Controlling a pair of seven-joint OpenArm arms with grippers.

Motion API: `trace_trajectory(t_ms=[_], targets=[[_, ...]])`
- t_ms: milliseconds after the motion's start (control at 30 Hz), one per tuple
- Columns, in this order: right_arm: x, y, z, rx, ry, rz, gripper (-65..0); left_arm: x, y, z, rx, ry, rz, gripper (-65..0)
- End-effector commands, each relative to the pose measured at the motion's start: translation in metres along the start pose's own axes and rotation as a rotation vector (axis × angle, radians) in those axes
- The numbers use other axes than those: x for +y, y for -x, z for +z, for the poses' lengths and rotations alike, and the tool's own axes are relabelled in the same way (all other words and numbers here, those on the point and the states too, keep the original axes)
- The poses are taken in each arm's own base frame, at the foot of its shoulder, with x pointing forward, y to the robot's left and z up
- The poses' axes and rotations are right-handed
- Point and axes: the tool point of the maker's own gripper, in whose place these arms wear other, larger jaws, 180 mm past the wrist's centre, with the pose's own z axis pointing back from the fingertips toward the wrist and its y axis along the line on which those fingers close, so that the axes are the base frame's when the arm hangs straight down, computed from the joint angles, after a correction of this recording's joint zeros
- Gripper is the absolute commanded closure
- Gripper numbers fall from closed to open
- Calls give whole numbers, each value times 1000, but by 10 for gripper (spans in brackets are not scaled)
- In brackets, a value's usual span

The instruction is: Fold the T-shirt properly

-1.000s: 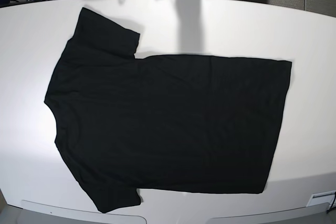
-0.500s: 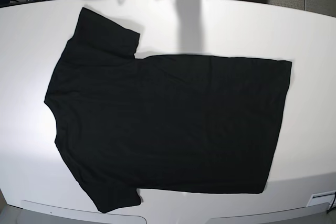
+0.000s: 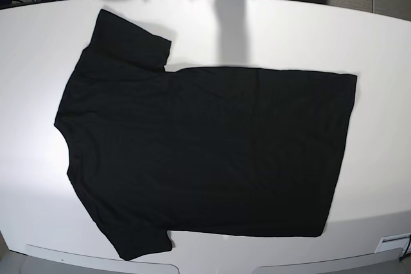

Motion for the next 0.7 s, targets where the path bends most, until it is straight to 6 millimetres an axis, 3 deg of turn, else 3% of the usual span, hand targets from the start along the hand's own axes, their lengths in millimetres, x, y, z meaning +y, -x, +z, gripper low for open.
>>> trace_trajectory(t_ms=[0,167,433,667], targets=[[-1,2,5,-18,-8,-5,-117,-2,4,7,-11,18,0,-163],[-6,6,33,-98,-17,-44,-117,-2,15,36,-23,29,-51,-163],[-6,21,92,-147,-36,65,-117,2,8,96,-64,18,-172,-163],[0,32,150,-147,-106,131,-117,-39,-19,153,-145,79,-346,-163]])
